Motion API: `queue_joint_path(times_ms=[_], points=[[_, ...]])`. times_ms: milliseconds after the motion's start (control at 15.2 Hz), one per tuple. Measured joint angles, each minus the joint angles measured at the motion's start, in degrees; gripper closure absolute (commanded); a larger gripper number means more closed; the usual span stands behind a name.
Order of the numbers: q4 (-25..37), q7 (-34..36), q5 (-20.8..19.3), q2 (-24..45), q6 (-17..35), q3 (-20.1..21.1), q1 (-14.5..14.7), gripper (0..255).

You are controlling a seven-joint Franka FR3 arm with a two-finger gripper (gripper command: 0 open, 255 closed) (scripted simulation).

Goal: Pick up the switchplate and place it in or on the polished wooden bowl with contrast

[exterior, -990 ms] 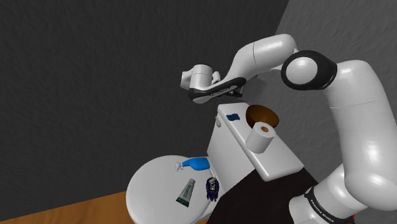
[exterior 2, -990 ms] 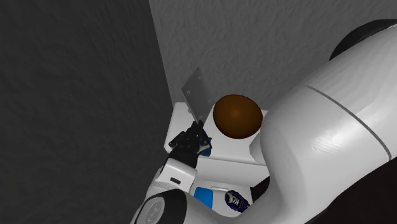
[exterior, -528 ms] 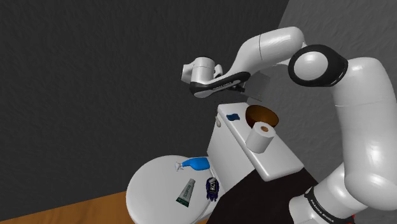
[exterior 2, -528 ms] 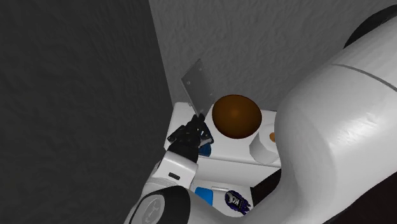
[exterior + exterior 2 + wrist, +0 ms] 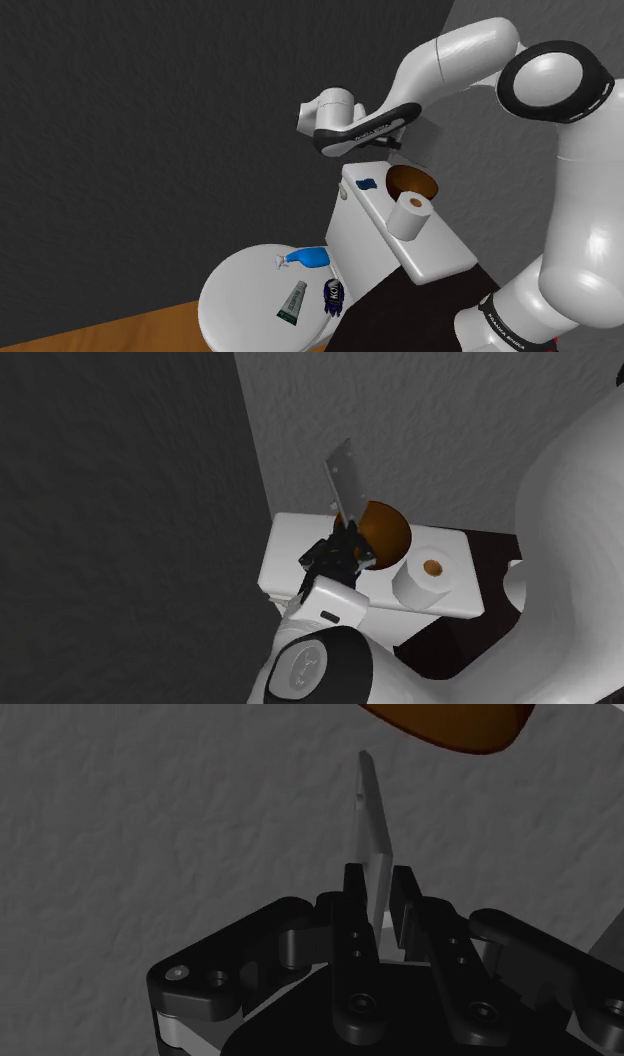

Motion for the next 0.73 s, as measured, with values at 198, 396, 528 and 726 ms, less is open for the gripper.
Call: queue_joint_path(times_ms=[198, 396, 528, 726], points=[[-9.1, 3.2, 2.9, -5.7, 2.0, 1.3, -1.2, 255], [-17.0, 5.2, 5.2, -11.3, 4.0, 2.3, -2.2, 255], [-20.4, 6.2, 6.4, -13.5, 4.9, 2.7, -2.4, 255], [-21.4, 7.8, 6.7, -12.7, 5.8, 2.7, -2.4, 255]])
